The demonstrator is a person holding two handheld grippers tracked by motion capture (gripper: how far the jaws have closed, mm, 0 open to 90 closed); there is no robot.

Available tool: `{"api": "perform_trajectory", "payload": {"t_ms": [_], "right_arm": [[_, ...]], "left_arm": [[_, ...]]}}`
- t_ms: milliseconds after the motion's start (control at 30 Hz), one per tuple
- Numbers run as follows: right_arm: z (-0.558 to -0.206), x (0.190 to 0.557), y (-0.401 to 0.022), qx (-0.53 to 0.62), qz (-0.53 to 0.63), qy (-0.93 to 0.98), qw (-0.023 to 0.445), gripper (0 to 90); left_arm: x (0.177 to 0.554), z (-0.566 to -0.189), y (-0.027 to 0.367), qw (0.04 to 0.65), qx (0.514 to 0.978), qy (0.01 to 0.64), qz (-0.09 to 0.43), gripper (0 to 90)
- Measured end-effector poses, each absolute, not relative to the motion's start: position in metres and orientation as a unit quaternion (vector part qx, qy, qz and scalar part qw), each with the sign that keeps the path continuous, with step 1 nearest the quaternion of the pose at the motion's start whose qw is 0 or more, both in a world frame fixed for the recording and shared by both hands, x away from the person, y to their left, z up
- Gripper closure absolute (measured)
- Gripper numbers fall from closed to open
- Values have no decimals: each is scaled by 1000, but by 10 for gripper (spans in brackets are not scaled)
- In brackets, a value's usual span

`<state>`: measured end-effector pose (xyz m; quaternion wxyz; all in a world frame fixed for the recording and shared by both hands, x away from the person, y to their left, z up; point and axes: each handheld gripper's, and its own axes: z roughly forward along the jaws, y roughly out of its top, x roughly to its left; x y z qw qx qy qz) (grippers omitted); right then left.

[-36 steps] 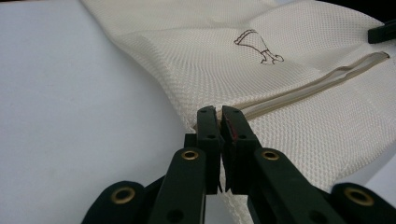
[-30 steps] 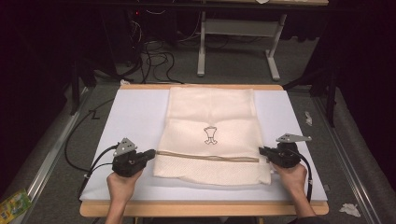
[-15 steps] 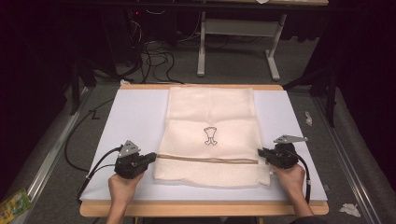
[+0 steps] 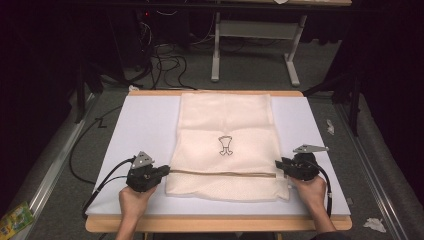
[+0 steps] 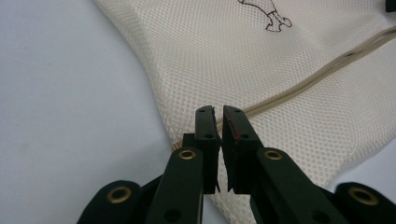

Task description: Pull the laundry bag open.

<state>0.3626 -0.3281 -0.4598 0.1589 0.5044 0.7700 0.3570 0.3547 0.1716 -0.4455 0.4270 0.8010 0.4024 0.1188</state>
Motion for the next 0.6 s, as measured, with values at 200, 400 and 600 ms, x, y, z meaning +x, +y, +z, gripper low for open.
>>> {"api": "perform_trajectory", "payload": {"t_ms": [200,400,600], "right_arm": [[-451,358,-332,504,371,761,171,605],[-439,350,-342,503,399,743,191,570],[-434,344,-355,515,413,723,204,542]], "left_arm": [[355,-443,173,441,794,400,123,709],[356,-440,176,448,786,406,133,580],[357,-436,180,458,775,410,145,502]]}}
